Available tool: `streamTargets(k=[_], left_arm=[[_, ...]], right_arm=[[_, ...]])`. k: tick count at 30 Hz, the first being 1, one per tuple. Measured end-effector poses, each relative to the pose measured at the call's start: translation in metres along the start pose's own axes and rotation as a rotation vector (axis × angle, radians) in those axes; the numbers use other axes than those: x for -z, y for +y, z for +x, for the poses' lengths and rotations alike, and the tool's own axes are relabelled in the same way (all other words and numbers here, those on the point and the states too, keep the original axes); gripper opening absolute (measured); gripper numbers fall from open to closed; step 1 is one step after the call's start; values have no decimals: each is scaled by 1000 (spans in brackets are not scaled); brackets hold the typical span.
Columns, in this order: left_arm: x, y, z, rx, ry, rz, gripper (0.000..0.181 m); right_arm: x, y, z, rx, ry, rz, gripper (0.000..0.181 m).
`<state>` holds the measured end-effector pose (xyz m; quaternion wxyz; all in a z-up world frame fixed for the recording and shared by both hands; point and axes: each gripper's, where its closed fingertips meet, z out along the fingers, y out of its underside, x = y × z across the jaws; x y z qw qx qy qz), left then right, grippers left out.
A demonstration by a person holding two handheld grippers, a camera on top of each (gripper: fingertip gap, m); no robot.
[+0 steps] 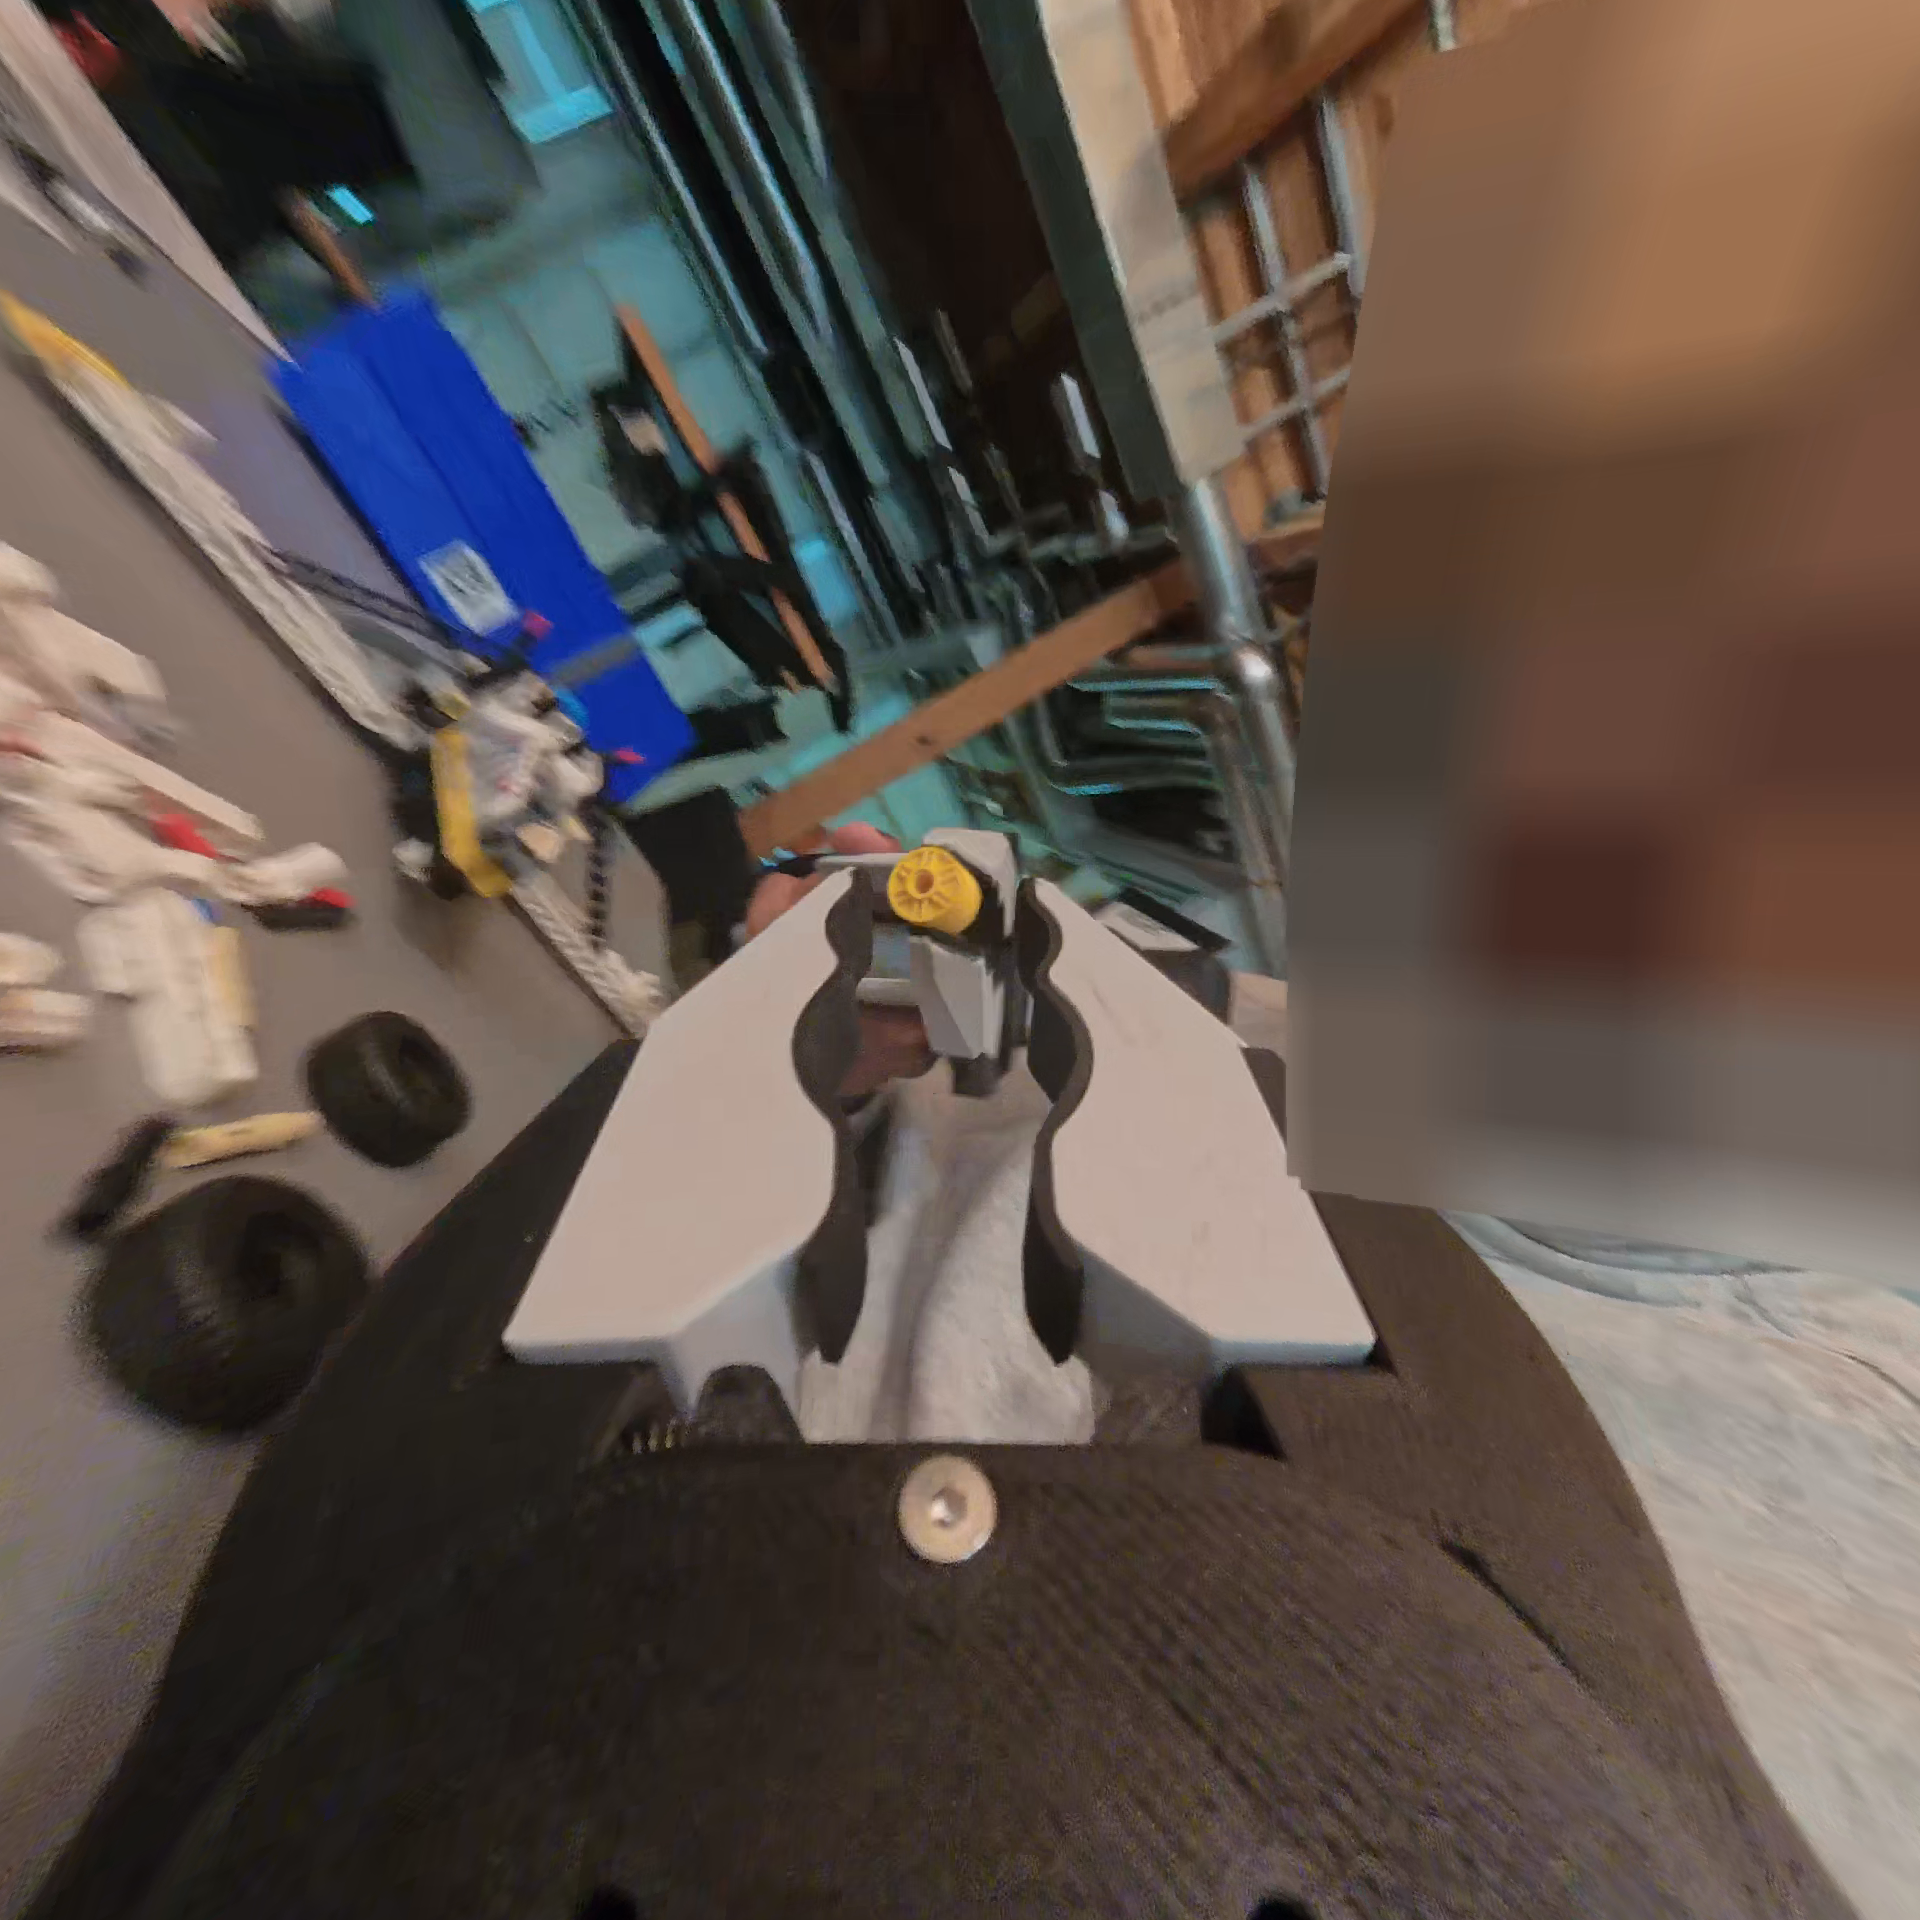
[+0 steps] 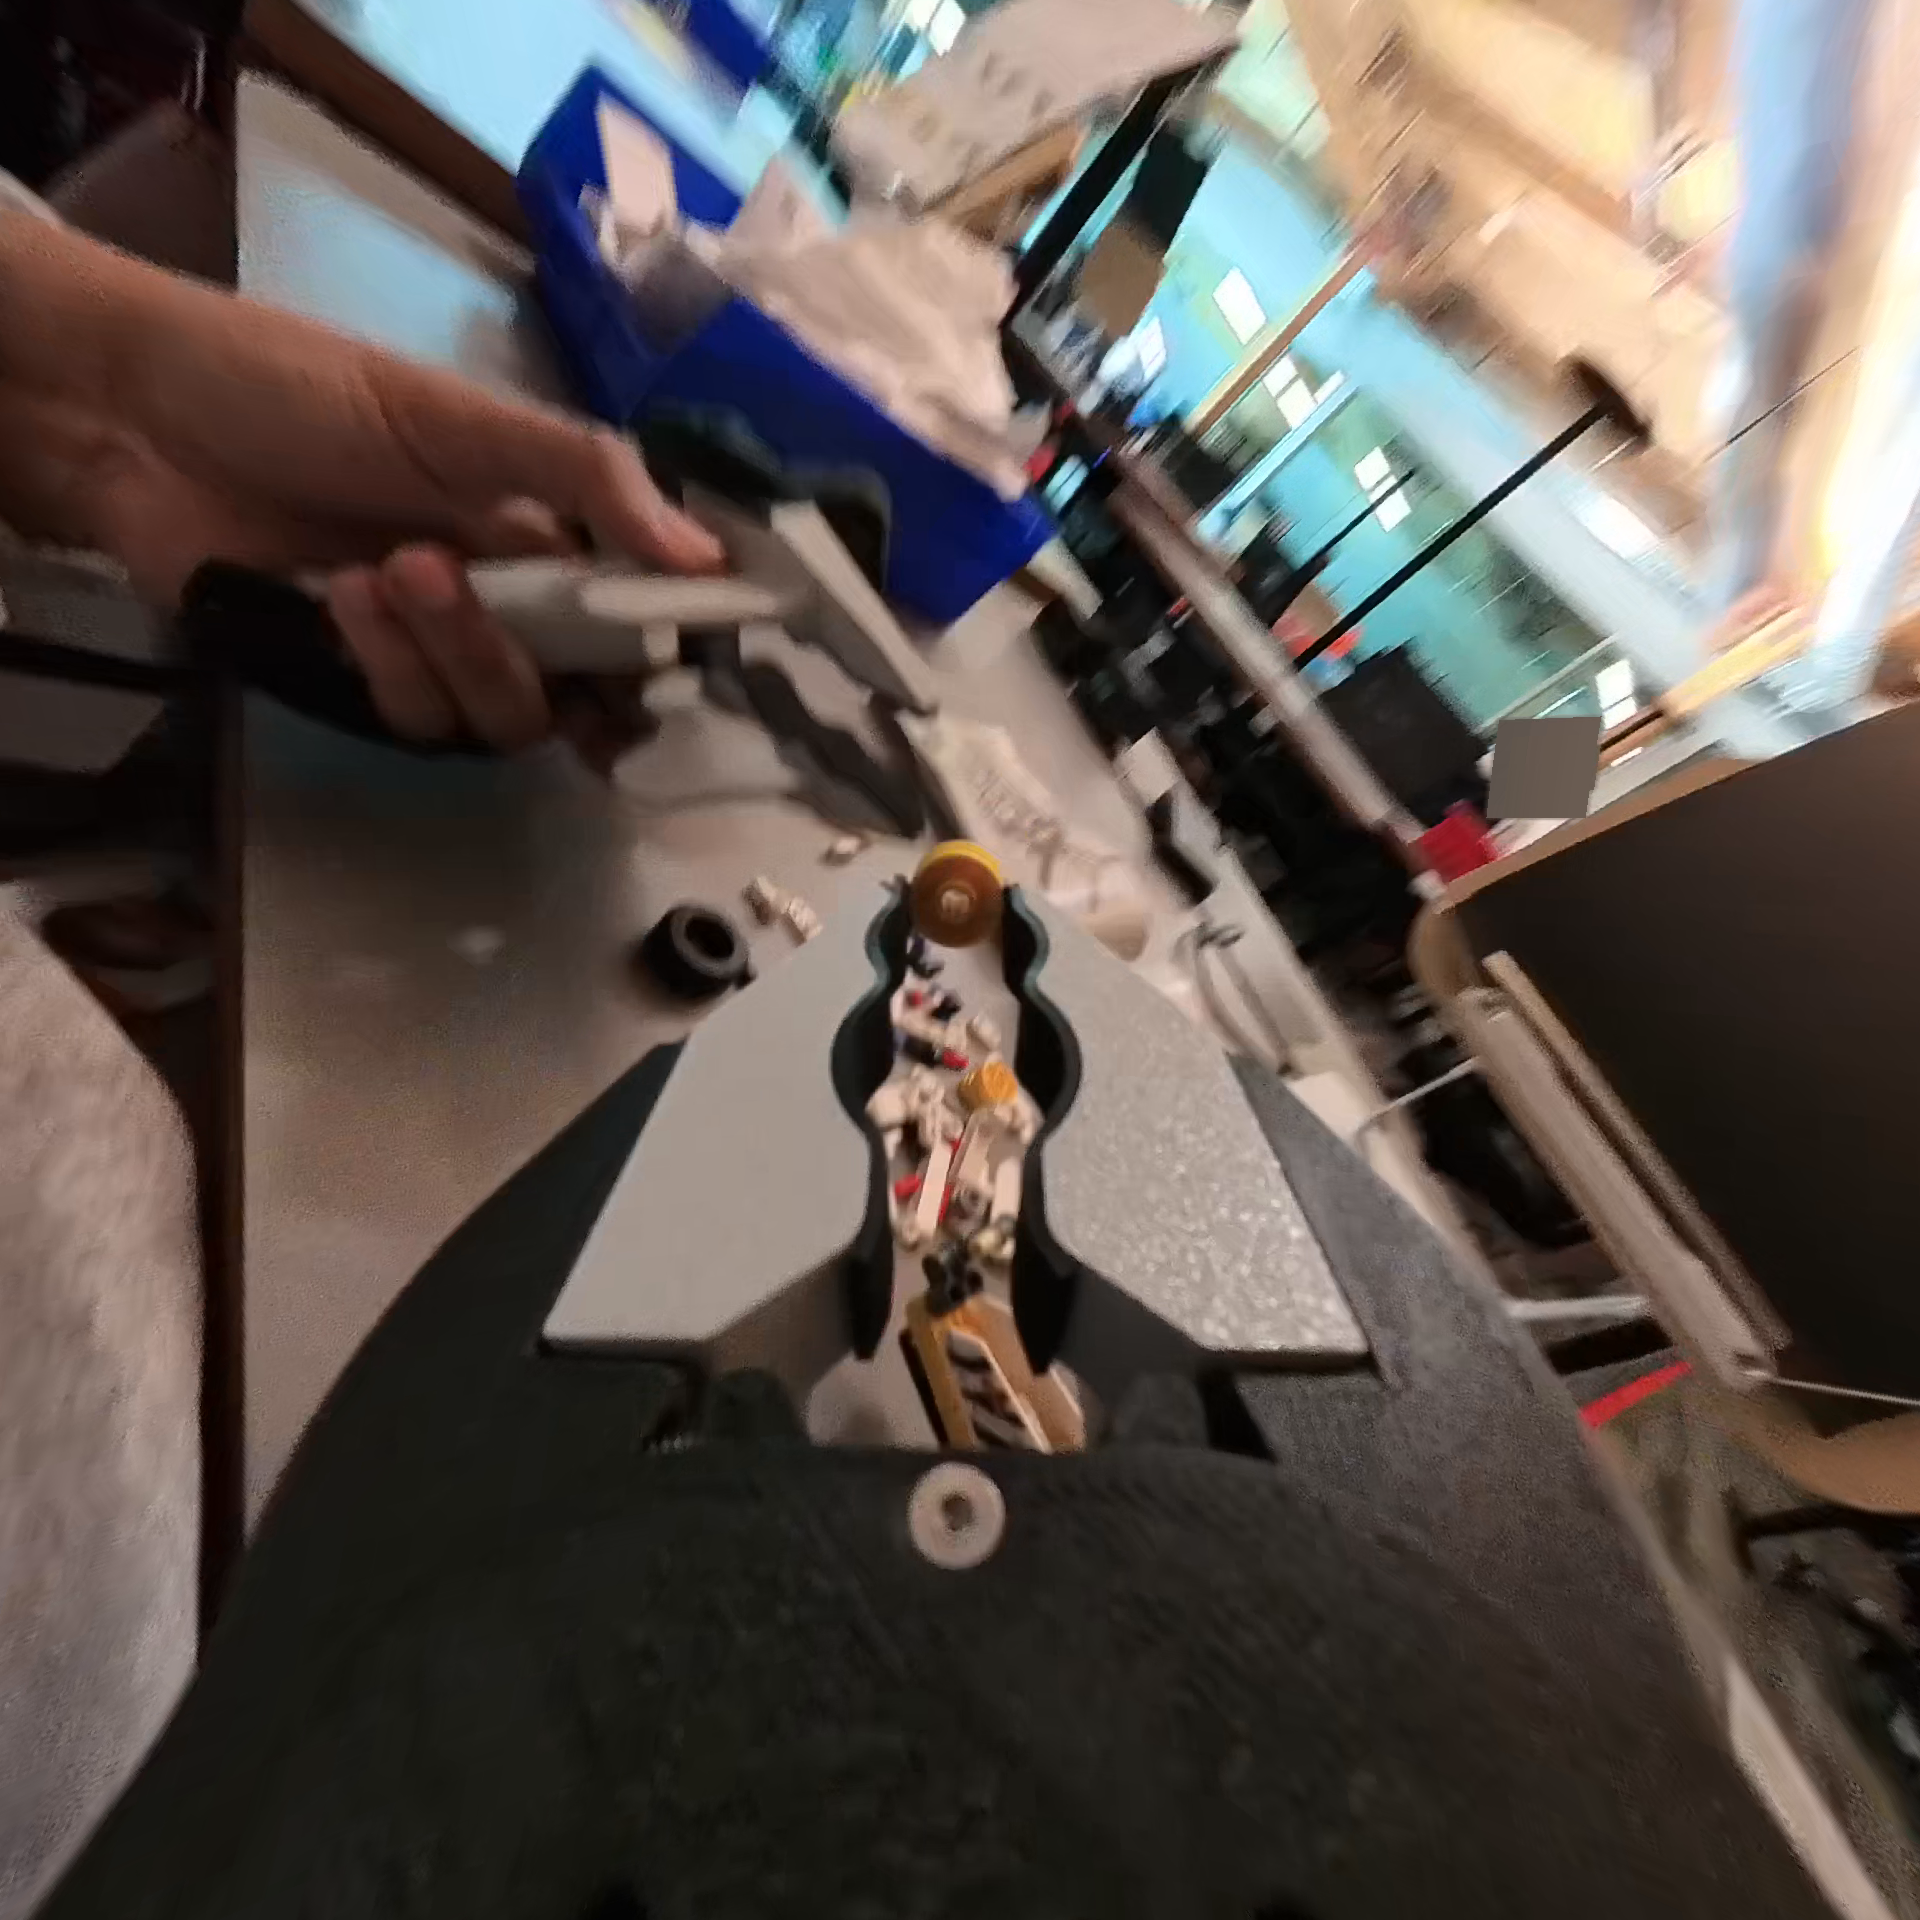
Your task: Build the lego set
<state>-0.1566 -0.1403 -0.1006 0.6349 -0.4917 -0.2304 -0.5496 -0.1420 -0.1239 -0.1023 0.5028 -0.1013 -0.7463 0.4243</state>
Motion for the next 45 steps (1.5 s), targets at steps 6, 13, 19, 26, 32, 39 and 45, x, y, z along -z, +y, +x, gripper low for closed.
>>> streamTargets(k=[6, 13, 19, 26, 32, 39, 45], left_arm=[[43, -17, -14, -296, -382, 32, 20], [54, -19, -14, -280, -371, 60, 19], [62, -21, -19, -273, -393, 66, 19], [63, -21, -21, -244, -370, 72, 17], [63, -21, -20, -245, -368, 72, 17], [62, -21, -22, -239, -371, 70, 15], [62, -20, -23, -241, -376, 64, 15]], right_arm=[[-14, 51, -17, -243, -516, -452, 16], [-23, 81, -44, -281, -875, -841, 16], [-22, 94, -54, -252, -961, -1005, 16], [-21, 94, -57, -183, -983, -1051, 16], [-23, 93, -58, -197, -956, -1024, 16], [-23, 93, -58, -217, -895, -972, 16], [-23, 94, -58, -158, -921, -971, 16]])
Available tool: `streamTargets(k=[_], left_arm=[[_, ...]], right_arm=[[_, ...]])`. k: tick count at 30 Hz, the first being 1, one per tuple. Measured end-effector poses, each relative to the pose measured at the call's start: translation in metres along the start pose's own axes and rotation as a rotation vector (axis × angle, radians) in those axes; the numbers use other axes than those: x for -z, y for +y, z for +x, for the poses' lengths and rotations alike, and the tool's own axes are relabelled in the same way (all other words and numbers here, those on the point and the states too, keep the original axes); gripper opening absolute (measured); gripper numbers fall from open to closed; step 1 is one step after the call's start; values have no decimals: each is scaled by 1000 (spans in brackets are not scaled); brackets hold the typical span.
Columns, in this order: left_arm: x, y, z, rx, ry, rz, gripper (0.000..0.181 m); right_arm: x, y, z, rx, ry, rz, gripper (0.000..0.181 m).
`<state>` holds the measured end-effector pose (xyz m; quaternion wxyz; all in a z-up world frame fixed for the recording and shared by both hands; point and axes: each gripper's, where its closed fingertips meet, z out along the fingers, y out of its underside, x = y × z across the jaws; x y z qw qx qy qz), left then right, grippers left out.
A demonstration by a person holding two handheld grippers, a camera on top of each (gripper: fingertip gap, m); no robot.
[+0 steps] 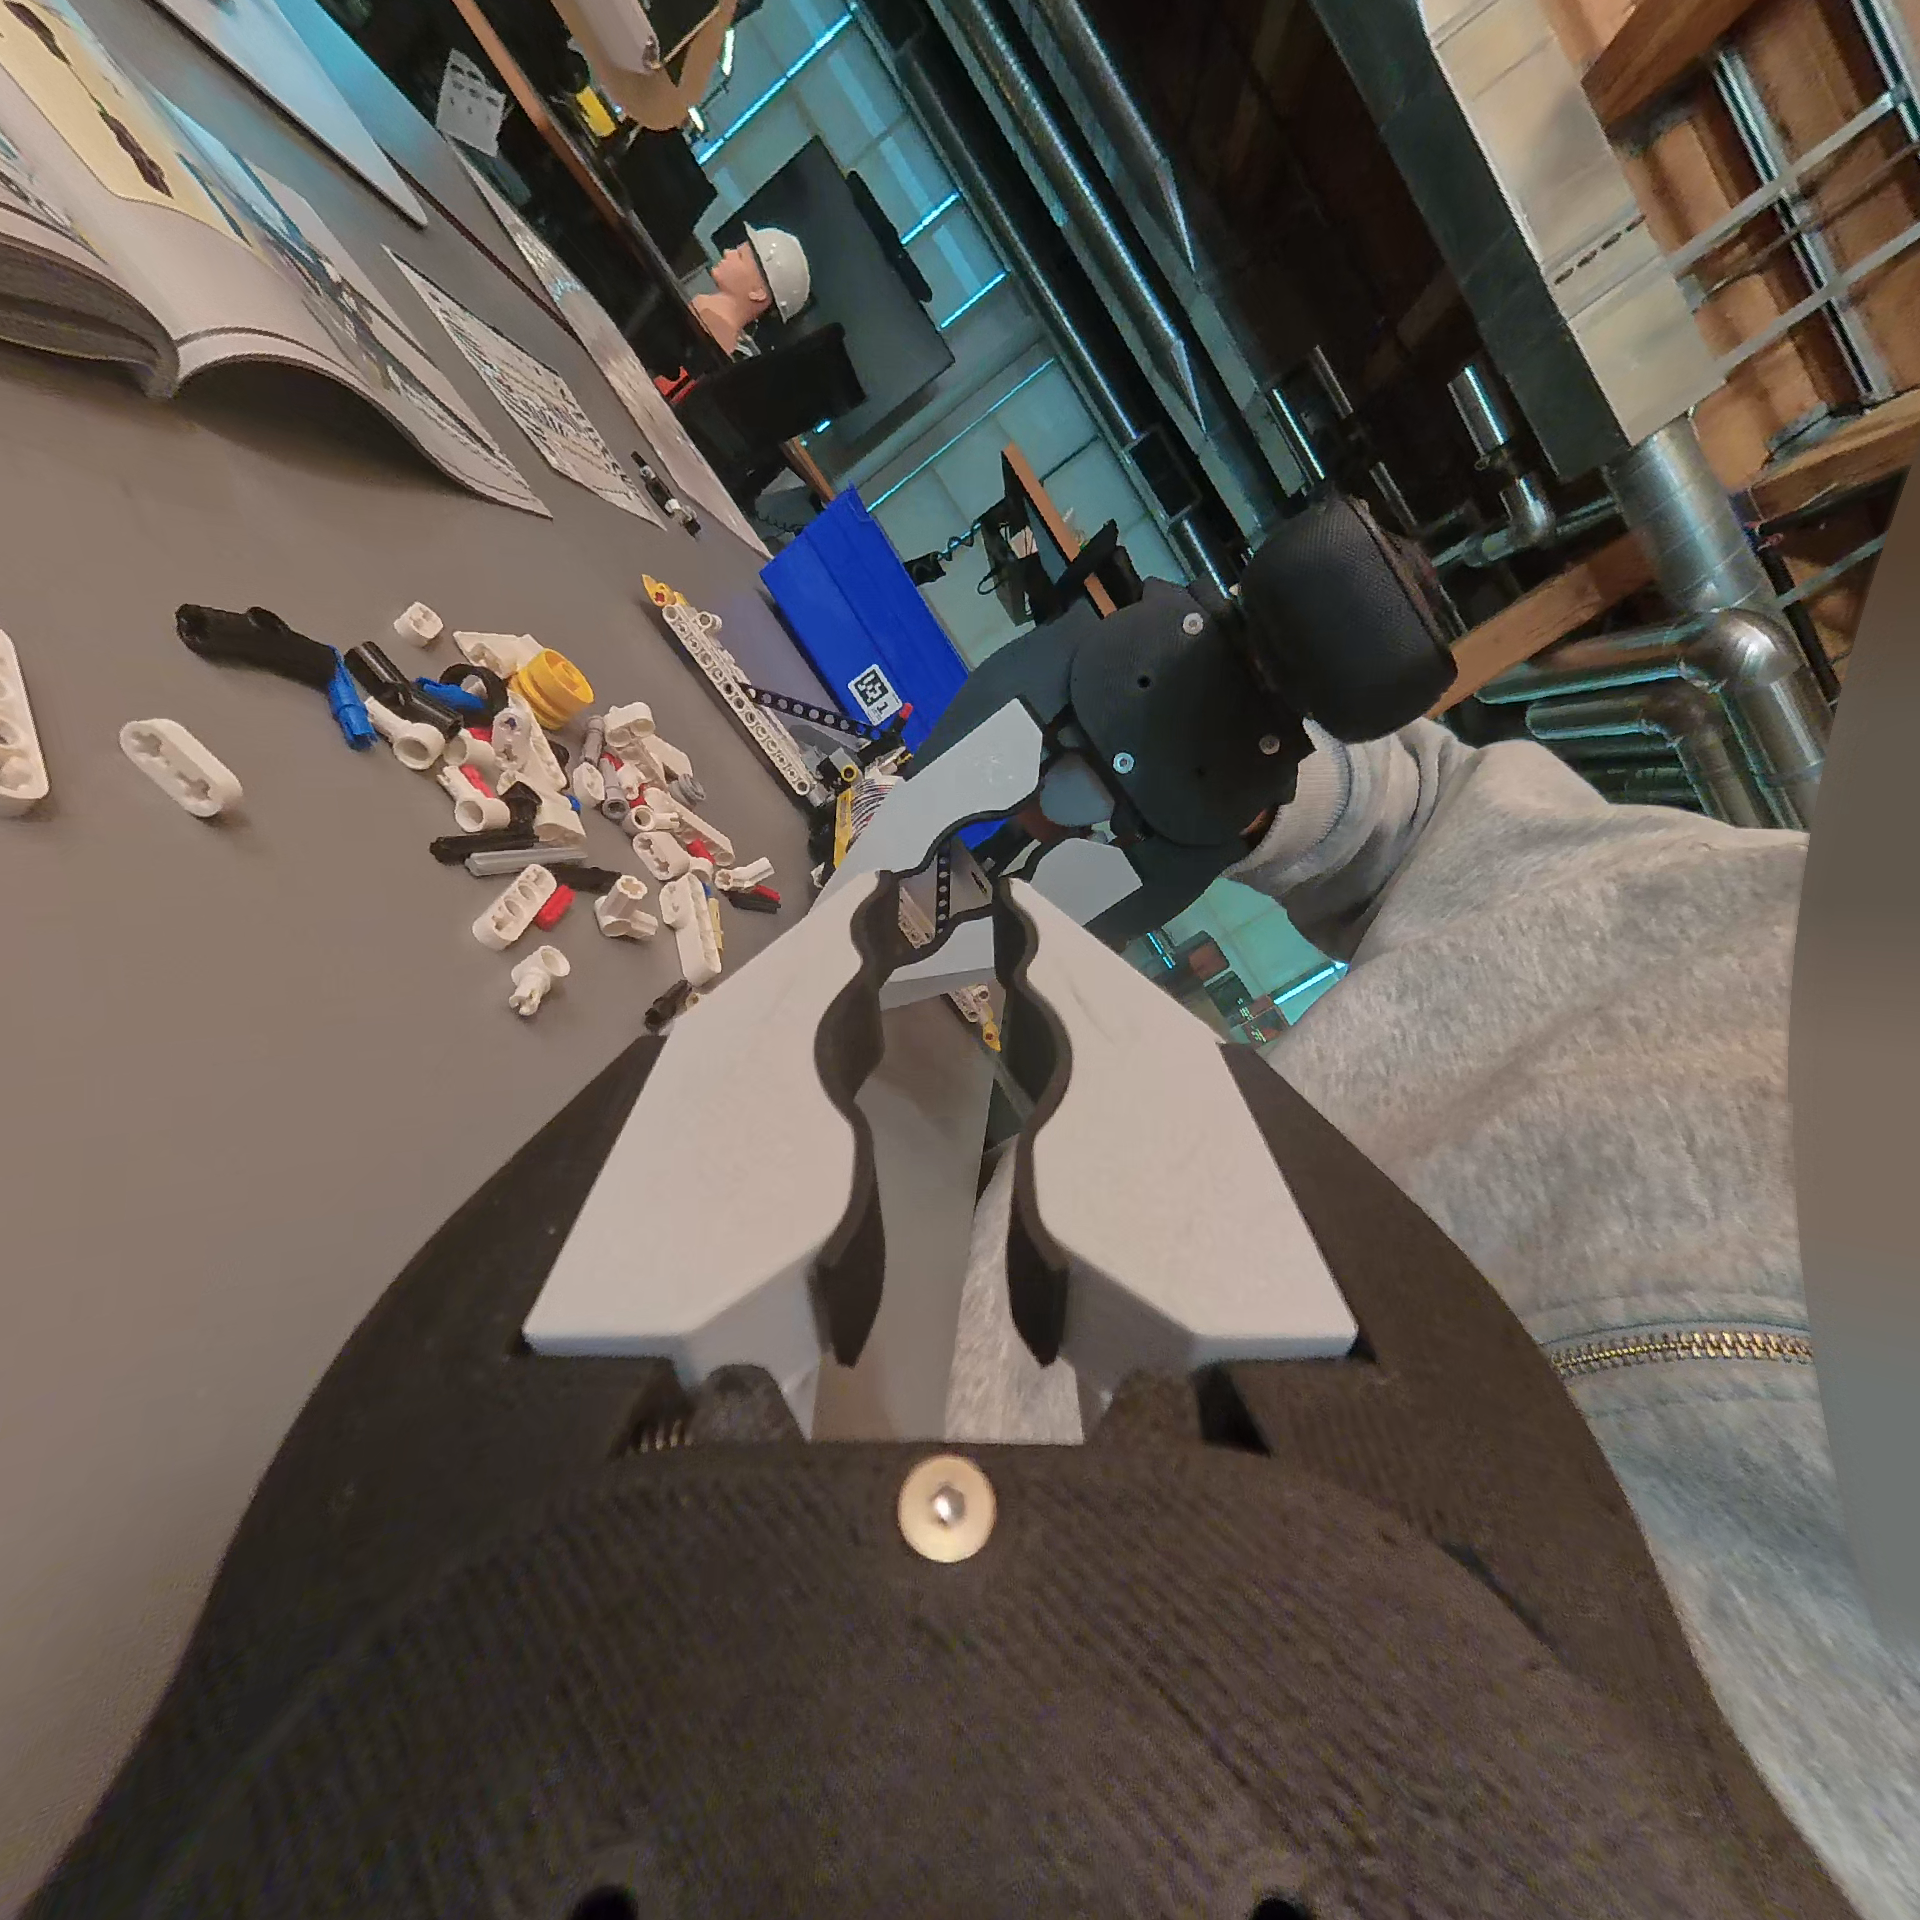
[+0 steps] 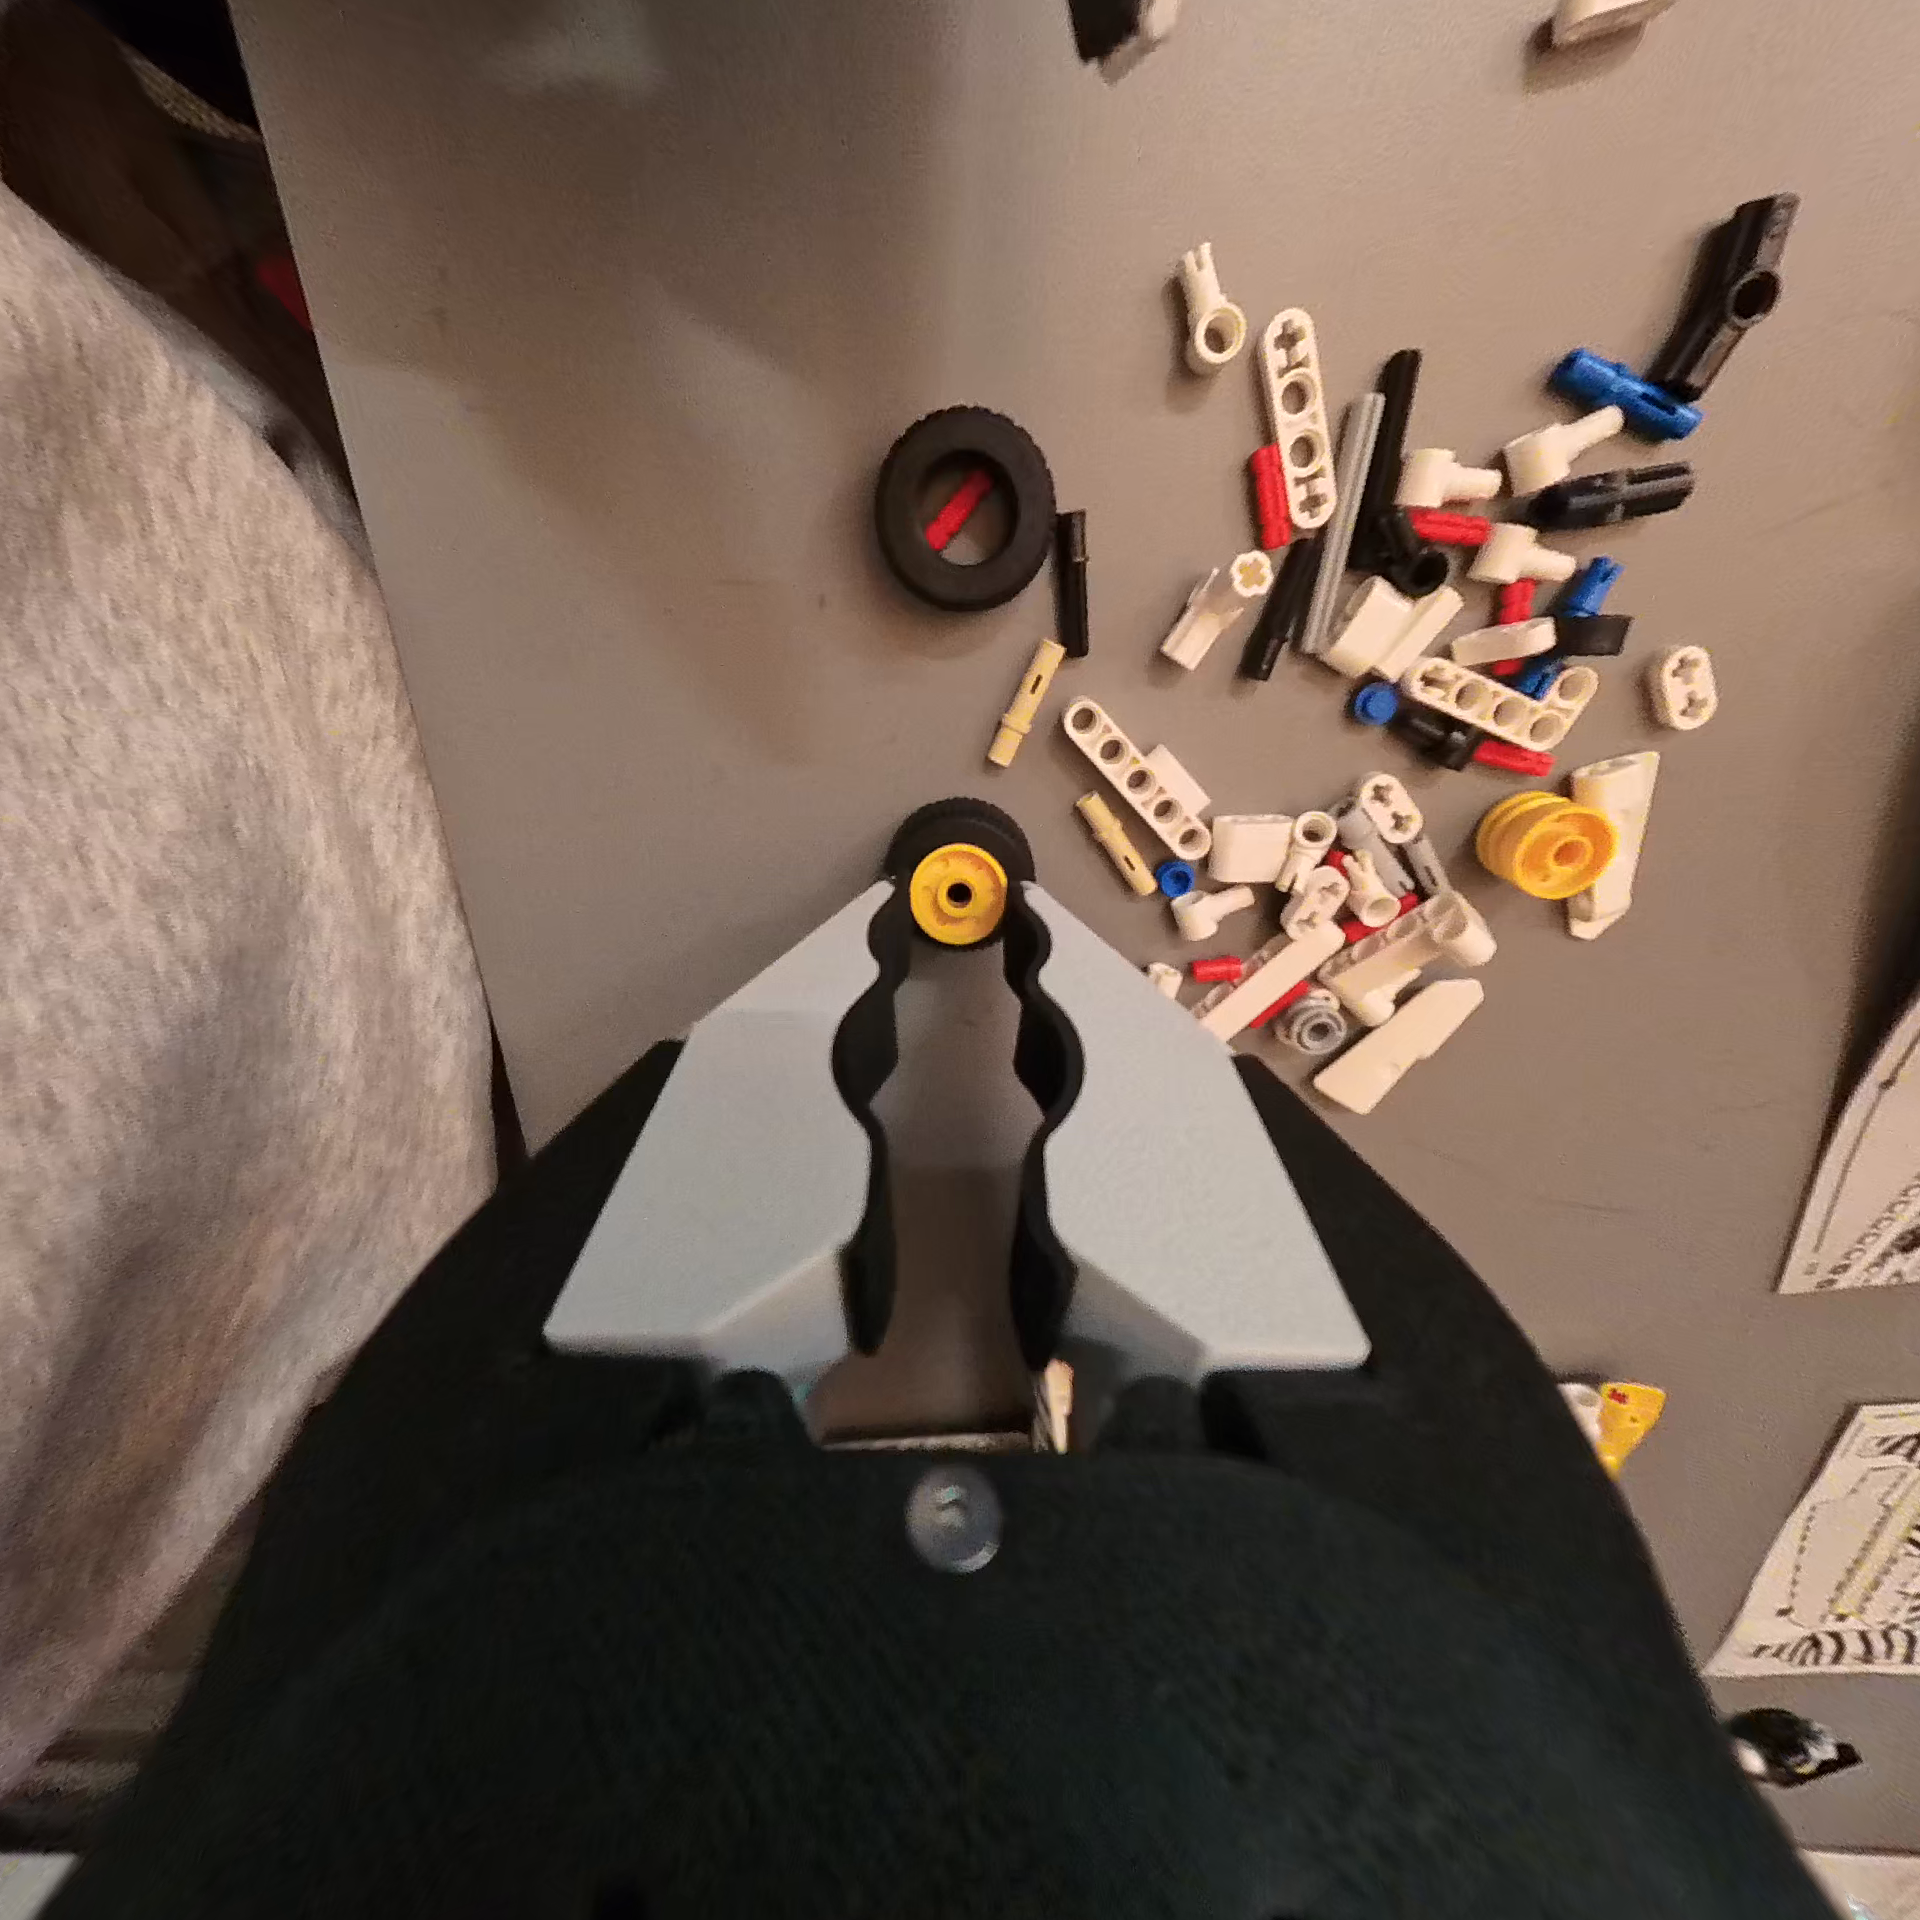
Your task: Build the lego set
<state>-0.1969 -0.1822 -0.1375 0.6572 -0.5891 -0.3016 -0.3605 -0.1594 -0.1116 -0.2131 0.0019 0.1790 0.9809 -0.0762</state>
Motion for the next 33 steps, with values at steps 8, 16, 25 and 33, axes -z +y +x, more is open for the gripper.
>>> streamTargets(k=[8, 16, 25, 33], left_arm=[[1, 1, 0, 9, 5, -4, 15], [0, 2, 4, -21, 24, -17, 18], [-20, 26, 15, -98, 50, -139, 23], [-48, 62, 33, -200, 74, -283, 25]], right_arm=[[-1, 0, 0, 34, -35, -1, 16], [3, 4, -5, -23, -26, 22, 16], [5, 40, -41, -110, 113, -8, 16], [7, 36, -52, -255, 80, 241, 44]])
